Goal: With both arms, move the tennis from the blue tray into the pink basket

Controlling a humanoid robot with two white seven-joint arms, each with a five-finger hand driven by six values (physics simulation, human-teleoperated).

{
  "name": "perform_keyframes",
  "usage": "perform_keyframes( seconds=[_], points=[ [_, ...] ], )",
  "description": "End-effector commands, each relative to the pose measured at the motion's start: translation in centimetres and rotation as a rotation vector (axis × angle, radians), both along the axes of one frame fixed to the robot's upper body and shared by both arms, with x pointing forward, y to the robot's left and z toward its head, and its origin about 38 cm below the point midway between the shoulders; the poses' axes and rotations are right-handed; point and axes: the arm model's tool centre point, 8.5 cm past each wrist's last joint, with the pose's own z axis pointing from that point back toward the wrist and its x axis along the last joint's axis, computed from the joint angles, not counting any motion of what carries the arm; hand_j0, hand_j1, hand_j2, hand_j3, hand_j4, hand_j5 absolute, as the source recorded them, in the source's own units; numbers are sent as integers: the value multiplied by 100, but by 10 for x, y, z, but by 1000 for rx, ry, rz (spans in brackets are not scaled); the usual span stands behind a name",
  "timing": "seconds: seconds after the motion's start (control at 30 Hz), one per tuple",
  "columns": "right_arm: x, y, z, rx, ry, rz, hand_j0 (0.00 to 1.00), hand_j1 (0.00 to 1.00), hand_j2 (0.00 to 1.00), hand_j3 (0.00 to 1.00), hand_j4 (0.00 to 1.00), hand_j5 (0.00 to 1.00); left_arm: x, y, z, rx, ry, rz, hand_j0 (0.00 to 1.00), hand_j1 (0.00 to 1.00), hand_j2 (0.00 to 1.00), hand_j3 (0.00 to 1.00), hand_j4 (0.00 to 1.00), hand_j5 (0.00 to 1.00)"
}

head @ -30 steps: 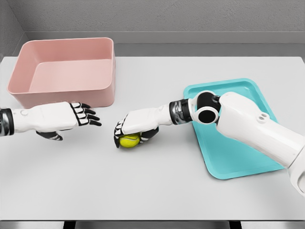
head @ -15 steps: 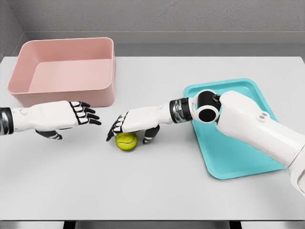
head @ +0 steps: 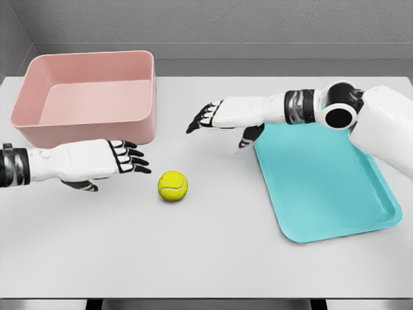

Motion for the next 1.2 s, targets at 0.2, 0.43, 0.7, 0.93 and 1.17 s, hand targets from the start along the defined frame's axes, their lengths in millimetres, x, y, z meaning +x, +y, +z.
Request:
perform_keyframes(
  seconds=[0.2,0.43,0.7,0.93,1.17],
  points=[
    [12,-103,24,99,-105,-231,100,100,100,100,100,100,1,-54,2,-19,-95,-123,100,100,100,100,100,100],
    [6,-167,29,45,-119,-350,100,100,100,100,100,100,-1,-91,-5,-56,-109,-191,100,100,100,100,100,100],
    [-3,-203,29,35,-120,-423,100,100,100,100,100,100,1,-76,-12,-65,-39,-154,100,100,100,100,100,100],
    [-2,-204,32,37,-125,-428,100,100,100,100,100,100,17,-57,-16,-70,8,-78,100,100,100,100,100,100],
    [-1,-206,30,35,-122,-434,100,100,100,100,100,100,19,-72,-26,-62,9,-101,100,100,100,100,100,100]
  ],
)
